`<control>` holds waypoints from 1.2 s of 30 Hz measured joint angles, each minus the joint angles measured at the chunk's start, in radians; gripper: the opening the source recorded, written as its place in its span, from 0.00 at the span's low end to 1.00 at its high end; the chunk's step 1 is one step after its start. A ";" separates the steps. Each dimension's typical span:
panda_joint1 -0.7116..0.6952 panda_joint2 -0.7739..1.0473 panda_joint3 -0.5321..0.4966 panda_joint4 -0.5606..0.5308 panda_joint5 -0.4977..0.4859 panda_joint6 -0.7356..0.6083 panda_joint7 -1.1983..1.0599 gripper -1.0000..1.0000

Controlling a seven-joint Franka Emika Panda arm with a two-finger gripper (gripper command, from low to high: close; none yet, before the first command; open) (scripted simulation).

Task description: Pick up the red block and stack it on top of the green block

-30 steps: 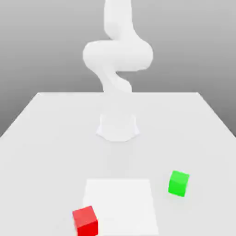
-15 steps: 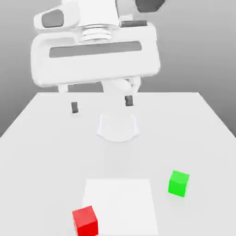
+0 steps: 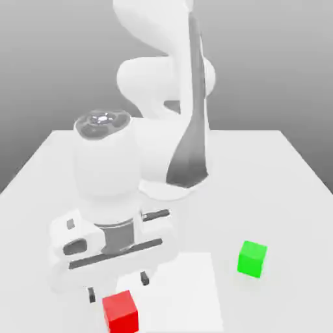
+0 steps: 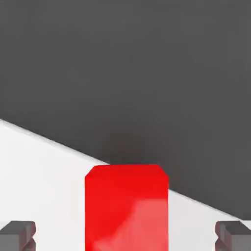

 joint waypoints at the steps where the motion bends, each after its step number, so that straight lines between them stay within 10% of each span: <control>1: -0.013 0.037 0.016 0.006 0.018 0.030 -0.014 0.50; 2: -0.020 0.056 0.025 0.009 0.026 0.045 -0.020 0.00; 14: 0.026 -0.106 -0.017 -0.029 -0.062 -0.078 0.033 0.00; 24: 0.321 -0.379 0.178 -0.280 -0.170 -0.100 -0.136 0.00; 33: 0.423 -0.308 0.227 -0.376 -0.187 0.076 -0.225 0.00; 34: 0.422 -0.275 0.226 -0.375 -0.193 0.108 -0.221 1.00; 36: 0.422 -0.275 0.226 -0.375 -0.193 0.108 -0.221 1.00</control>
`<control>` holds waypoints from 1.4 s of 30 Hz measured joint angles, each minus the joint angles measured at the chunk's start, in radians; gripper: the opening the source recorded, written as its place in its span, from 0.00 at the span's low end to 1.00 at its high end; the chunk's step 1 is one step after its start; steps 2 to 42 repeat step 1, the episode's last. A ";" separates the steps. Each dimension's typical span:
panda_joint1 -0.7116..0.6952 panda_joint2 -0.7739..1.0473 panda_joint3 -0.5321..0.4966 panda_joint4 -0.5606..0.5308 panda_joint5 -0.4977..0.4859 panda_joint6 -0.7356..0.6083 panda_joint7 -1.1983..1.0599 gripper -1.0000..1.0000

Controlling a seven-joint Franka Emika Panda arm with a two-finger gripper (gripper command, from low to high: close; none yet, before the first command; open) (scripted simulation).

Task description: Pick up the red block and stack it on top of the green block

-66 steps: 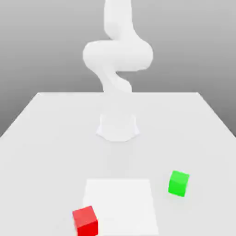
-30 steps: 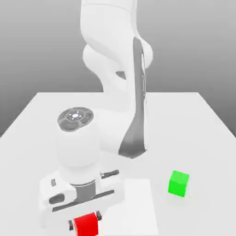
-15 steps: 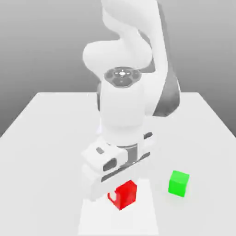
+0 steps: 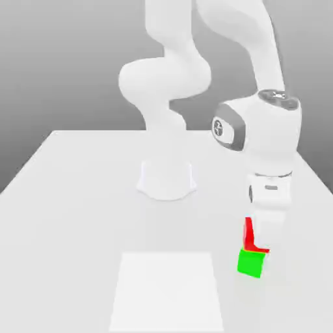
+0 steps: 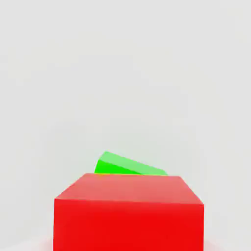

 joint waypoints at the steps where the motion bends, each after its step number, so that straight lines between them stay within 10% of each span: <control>1: 0.000 0.000 0.000 0.000 0.000 0.000 0.000 1.00; 42: 0.000 0.000 0.000 0.000 0.000 0.000 0.000 1.00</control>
